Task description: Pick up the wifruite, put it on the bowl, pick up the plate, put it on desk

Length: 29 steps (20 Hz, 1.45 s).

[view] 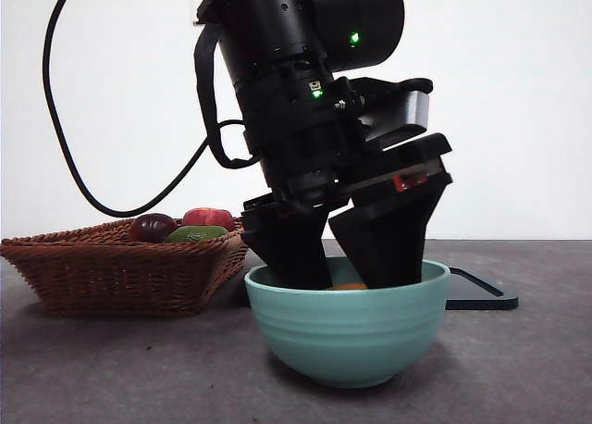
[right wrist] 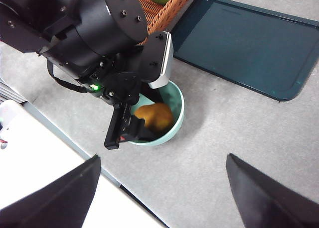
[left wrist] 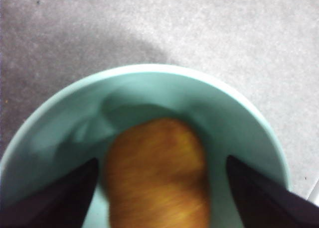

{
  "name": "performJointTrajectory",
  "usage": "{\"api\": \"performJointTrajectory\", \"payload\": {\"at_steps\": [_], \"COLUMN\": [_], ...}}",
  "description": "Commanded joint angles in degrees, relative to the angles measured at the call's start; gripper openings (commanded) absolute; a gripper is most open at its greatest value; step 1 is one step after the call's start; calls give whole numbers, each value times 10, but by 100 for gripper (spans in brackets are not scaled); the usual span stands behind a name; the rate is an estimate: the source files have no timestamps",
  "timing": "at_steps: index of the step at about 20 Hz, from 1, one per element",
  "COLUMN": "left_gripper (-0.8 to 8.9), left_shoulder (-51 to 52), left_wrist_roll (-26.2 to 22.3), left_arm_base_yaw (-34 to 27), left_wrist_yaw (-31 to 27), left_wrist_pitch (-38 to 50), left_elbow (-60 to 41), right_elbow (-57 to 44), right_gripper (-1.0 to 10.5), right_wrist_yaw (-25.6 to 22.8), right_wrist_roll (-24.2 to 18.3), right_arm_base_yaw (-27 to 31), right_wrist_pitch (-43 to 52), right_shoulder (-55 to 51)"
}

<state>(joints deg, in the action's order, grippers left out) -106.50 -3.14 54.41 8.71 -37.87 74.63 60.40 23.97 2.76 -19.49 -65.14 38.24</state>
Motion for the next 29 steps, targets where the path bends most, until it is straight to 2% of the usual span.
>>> {"api": "performJointTrajectory", "payload": {"at_steps": [1,8,12,16,22,24,26,29], "left_gripper": [437,436,436,435,434,434,434,433], "left_shoulder": [-5,97,195,303,465,522,577,632], "left_wrist_roll": [-3,-1,29,47,37,37,37,34], "left_arm_base_yaw": [8,4,-23,-81,-218,-249,-268,-270], "left_wrist_yaw": [-2,-2,-2,-2,3,24,75,181], "left_wrist_pitch": [1,-2,-3,-23,-94,-94,-94,-118], "left_elbow": [13,28,28,28,-14,-59,-117,-198], "right_elbow": [9,9,9,9,9,9,9,9], "right_gripper": [402,402,402,402,402,402,402,402], "right_wrist_yaw": [0,-1,-1,-1,-1,-1,-1,-1], "right_wrist_roll": [-5,-5,-5,-5,-5,-5,-5,-5], "right_arm_base_yaw": [-3,-3,-3,-3,-3,-3,-3,-3], "right_wrist_pitch": [4,4,6,13,21,21,21,23], "right_shoulder": [3,3,3,3,3,3,7,14]}}
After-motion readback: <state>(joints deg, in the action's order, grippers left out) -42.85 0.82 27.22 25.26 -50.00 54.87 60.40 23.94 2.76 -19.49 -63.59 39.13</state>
